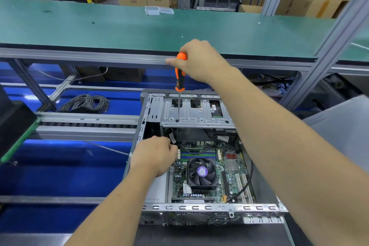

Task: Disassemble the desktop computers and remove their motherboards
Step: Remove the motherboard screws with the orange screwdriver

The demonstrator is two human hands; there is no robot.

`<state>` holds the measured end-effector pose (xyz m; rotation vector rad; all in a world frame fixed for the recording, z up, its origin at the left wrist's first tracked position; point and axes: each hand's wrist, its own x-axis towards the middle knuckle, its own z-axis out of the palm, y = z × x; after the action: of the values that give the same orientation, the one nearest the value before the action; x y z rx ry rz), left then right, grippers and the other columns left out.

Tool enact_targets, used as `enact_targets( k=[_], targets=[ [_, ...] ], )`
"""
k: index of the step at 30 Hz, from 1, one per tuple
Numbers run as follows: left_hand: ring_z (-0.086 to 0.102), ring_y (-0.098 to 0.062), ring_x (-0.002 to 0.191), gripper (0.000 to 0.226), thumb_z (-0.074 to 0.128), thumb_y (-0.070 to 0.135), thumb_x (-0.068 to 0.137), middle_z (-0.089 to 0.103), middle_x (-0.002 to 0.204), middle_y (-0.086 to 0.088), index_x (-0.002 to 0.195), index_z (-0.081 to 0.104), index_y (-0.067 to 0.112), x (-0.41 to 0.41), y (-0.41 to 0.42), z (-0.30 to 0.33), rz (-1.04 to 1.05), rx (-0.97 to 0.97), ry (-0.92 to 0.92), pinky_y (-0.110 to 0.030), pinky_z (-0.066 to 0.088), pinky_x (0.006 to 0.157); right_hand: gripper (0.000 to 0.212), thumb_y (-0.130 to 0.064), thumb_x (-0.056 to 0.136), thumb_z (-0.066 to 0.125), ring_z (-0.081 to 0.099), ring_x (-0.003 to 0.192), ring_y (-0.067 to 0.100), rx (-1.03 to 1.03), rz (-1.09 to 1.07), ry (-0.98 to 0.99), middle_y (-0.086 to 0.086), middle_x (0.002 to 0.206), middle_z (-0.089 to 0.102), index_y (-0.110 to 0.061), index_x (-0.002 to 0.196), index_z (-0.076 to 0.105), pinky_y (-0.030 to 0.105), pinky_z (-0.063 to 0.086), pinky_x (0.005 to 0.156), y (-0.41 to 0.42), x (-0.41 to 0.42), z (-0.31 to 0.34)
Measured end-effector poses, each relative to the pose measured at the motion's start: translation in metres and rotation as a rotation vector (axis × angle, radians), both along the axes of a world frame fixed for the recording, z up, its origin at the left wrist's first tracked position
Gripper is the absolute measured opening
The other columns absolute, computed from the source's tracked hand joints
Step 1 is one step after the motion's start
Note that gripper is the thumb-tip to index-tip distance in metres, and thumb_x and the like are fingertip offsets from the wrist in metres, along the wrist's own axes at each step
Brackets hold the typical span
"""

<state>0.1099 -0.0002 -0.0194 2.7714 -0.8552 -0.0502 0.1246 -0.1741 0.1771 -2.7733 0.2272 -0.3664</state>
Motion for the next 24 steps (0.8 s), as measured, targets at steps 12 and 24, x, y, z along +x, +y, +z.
enact_targets(
  k=[12,24],
  targets=[
    [0.049,-0.014,0.054,0.035,0.037,0.039,0.091,0.053,0.059,0.003,0.063,0.048,0.020,-0.004,0.001,0.000,0.010,-0.031,-0.015,-0.027,0.029,0.047,0.024,-0.031,0.099,0.052,0.054,0.079,0.031,-0.438,0.110,0.267,0.007,0.094,0.058,-0.009,0.091,0.052,0.037,0.047,0.067,0.020,0.011,0.019],
    [0.050,-0.014,0.053,0.036,0.036,0.039,0.091,0.053,0.058,0.003,0.063,0.049,0.019,-0.004,0.001,0.001,0.009,-0.027,-0.019,-0.027,0.030,0.048,0.041,-0.048,0.098,0.054,0.054,0.054,0.018,-0.481,0.136,0.565,0.008,0.078,0.060,-0.009,0.088,0.060,0.029,0.040,0.049,0.027,0.010,0.044]
  ],
)
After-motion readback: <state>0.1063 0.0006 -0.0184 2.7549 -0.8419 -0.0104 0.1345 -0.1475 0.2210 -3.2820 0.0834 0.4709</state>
